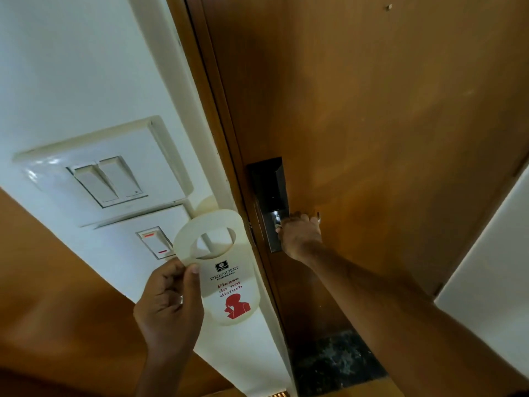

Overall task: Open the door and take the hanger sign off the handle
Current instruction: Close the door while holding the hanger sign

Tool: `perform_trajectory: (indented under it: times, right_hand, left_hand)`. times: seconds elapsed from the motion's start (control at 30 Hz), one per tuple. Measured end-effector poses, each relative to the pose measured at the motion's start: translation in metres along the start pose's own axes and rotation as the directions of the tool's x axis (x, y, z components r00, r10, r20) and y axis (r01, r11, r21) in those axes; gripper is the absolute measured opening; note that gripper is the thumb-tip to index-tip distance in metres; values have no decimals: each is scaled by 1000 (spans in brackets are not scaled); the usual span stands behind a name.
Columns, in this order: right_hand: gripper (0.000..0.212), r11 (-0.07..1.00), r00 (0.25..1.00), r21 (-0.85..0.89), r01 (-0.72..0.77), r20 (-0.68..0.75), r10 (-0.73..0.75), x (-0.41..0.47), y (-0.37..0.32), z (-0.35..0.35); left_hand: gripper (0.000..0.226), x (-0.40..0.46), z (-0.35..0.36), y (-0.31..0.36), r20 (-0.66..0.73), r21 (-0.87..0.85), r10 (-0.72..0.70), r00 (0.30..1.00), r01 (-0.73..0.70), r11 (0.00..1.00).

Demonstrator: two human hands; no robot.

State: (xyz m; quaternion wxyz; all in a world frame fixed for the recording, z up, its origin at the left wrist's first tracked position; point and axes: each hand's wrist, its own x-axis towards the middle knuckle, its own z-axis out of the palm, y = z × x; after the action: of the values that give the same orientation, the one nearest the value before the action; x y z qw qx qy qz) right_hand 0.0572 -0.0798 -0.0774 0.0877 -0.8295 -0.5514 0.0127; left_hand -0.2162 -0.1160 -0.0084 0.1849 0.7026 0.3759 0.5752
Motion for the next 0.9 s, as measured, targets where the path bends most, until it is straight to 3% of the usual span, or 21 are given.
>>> perform_trajectory:
  times: [0.17,0.27,0.37,0.57,0.67,0.77,0.87,0.9]
  right_hand:
    - [27,999,1000,-53,6,29,-4,0,1,-4]
    - [53,998,996,-55,-30,-90,25,-21,0,-2]
    - [82,996,982,81,-42,-179,57,-71,-4,10]
    - [119,882,995,463,-93,78,64,-174,-6,50]
    - [129,762,973,609,-220,80,216,-204,11,42]
    - [115,701,913,632,-332,28,408,-231,44,29]
    - [100,663,812,586,-466,-15,584,-291,89,23]
    - [96,644,790,591,-485,-20,613,-308,100,20]
  left_hand:
    - [34,-1,2,6,5,-32,-20,1000,21,999]
    - [32,-1,0,10,19,-48,-62,998,62,997]
    - [21,-5,1,13,27,-74,-129,991,131,989]
    - [16,-32,38,25,126,-192,-246,961,267,944]
    - [7,-58,65,42,220,-341,-255,942,319,884]
    - [14,-90,92,53,406,-450,-324,855,495,743]
    - [22,-132,115,71,679,-434,-300,670,696,571]
    - [26,-140,123,71,726,-406,-278,629,719,564]
